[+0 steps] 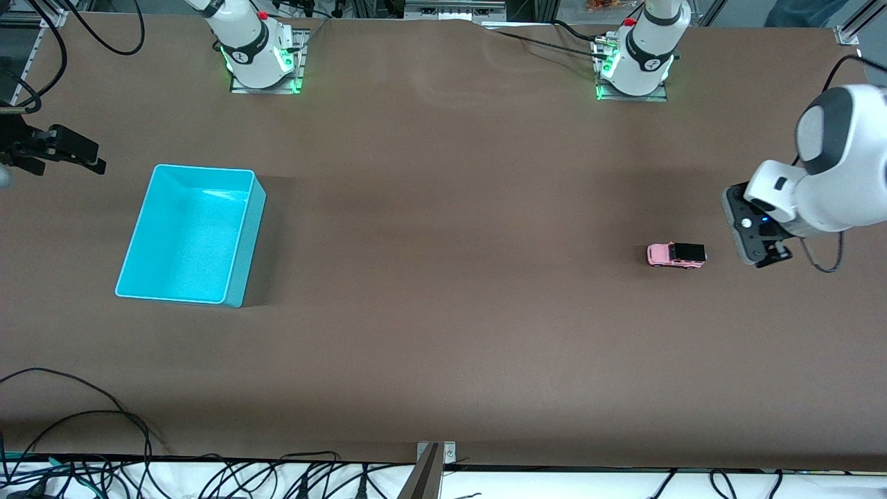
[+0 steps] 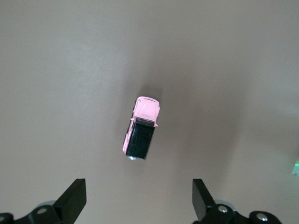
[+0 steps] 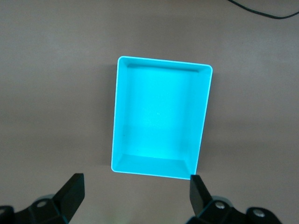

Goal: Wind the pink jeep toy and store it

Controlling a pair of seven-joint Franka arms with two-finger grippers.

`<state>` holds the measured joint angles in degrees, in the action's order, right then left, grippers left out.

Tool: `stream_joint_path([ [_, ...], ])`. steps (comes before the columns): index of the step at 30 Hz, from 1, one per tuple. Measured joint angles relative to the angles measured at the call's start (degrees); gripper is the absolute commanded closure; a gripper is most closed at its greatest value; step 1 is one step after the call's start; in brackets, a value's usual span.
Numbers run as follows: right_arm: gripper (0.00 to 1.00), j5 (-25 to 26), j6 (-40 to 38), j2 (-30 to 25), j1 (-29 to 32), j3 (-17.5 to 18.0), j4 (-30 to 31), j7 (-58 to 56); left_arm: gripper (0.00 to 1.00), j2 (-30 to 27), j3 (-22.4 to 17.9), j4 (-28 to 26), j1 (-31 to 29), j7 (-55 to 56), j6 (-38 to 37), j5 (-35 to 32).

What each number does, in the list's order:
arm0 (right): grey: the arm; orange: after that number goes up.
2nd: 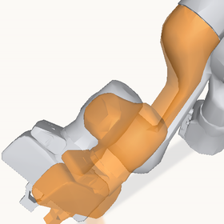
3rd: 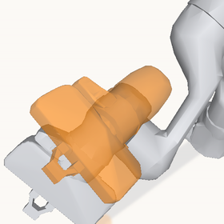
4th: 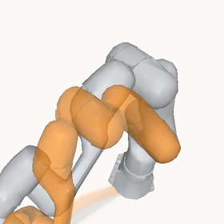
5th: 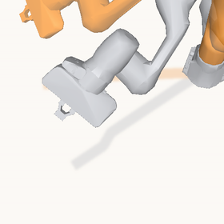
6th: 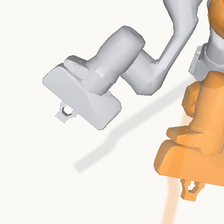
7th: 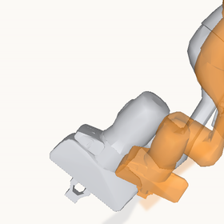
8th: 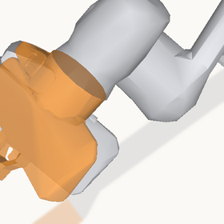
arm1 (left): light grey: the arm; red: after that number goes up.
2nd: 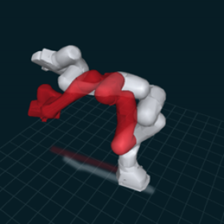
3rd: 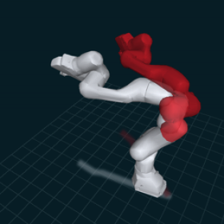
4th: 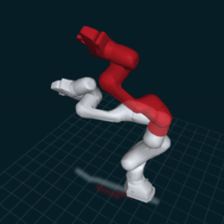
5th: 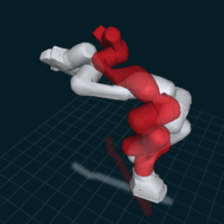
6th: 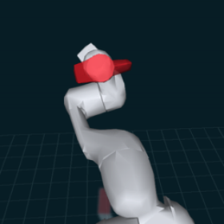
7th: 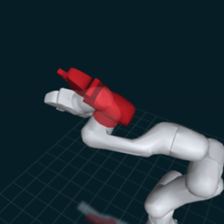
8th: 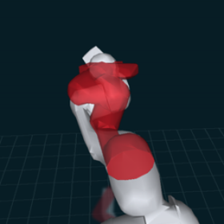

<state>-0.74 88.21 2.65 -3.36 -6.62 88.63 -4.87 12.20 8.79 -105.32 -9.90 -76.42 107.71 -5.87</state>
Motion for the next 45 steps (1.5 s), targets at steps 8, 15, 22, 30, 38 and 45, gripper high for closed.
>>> stream_joint_path([
  [8, 0.00, 0.00, 0.00, 0.00, 0.00, 0.00, 0.00, 0.00, 0.00, 0.41, 0.51, -11.37, 0.07, -2.74, 13.00, -5.07],
  [15, 0.00, 0.00, 0.00, 0.00, 0.00, 0.00, 0.00, 0.00, 0.00, 1.02, 0.47, -18.62, 0.04, -5.62, 23.16, -7.14],
  [22, 0.00, 0.00, 0.00, 0.00, 0.00, 0.00, 0.00, 0.00, 0.00, 3.47, 0.36, -20.93, -0.86, -7.79, 29.40, -10.19],
  [30, 0.00, 0.00, 0.00, 0.00, 0.00, 0.00, 0.00, 0.01, 0.00, 6.94, 0.30, -20.99, -3.62, -9.66, 35.54, -11.30],
  [38, 0.00, 0.00, 0.00, 0.00, -0.01, 0.00, 0.00, 0.01, 0.00, 8.62, 0.30, -21.01, -4.05, -10.03, 38.09, -11.30],
  [45, 0.00, 0.00, 0.00, 0.00, -0.01, 0.00, 0.00, 0.01, 0.29, 10.16, 0.29, -22.41, -5.06, -10.60, 40.89, -11.30],
])
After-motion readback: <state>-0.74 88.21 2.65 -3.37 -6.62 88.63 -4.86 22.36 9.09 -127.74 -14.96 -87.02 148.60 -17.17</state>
